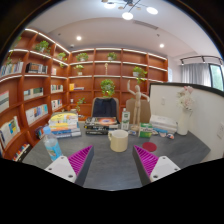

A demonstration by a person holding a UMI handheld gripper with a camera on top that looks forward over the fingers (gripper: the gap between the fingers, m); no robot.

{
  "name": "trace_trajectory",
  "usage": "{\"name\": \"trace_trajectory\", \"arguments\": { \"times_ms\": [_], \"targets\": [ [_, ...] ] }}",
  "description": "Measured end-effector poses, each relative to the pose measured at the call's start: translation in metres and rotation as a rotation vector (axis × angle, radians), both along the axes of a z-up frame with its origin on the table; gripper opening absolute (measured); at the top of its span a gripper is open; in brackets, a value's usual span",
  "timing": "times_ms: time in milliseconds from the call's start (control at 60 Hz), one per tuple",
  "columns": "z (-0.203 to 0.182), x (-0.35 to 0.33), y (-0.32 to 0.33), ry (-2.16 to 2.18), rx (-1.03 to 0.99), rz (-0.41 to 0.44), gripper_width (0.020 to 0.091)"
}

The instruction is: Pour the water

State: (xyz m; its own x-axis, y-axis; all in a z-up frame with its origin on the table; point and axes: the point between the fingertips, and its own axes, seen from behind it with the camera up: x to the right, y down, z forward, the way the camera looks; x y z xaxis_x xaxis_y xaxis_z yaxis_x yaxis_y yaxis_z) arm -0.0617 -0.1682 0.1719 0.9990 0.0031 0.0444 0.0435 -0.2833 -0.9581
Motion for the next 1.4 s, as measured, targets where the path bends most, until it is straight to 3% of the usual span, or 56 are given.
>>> {"name": "trace_trajectory", "arguments": {
  "times_ms": [100, 117, 167, 217, 433, 550, 833, 900, 950, 983, 1017, 1200, 1400],
  "targets": [
    [-0.039, -0.054, -0.006, 0.052, -0.006, 0.075, 0.0793],
    [-0.013, -0.041, -0.009, 0.054, -0.015, 0.089, 0.0791],
    [-0.063, -0.093, -0.009, 0.082, -0.014, 0.125, 0.0791],
    [-0.079, -0.124, -0.01, 0.1, -0.018, 0.162, 0.0791],
    [-0.111, -0.22, 0.011, 0.131, -0.033, 0.302, 0.0794],
    [-0.11, -0.25, 0.034, 0.129, -0.023, 0.322, 0.0795],
    [-0.105, -0.271, 0.095, 0.102, 0.007, 0.269, 0.0778],
    [-0.108, -0.271, 0.104, 0.115, 0.011, 0.246, 0.0699],
    [-0.111, -0.27, 0.109, 0.112, 0.014, 0.231, 0.0591],
    [-0.112, -0.266, 0.112, 0.092, 0.022, 0.209, 0.0471],
    [-0.111, -0.267, 0.112, 0.076, 0.031, 0.214, 0.0469],
    [-0.11, -0.264, 0.114, 0.112, 0.032, 0.203, 0.0308],
    [-0.11, -0.252, 0.121, 0.161, 0.011, 0.186, 0.0307]
  ]
}}
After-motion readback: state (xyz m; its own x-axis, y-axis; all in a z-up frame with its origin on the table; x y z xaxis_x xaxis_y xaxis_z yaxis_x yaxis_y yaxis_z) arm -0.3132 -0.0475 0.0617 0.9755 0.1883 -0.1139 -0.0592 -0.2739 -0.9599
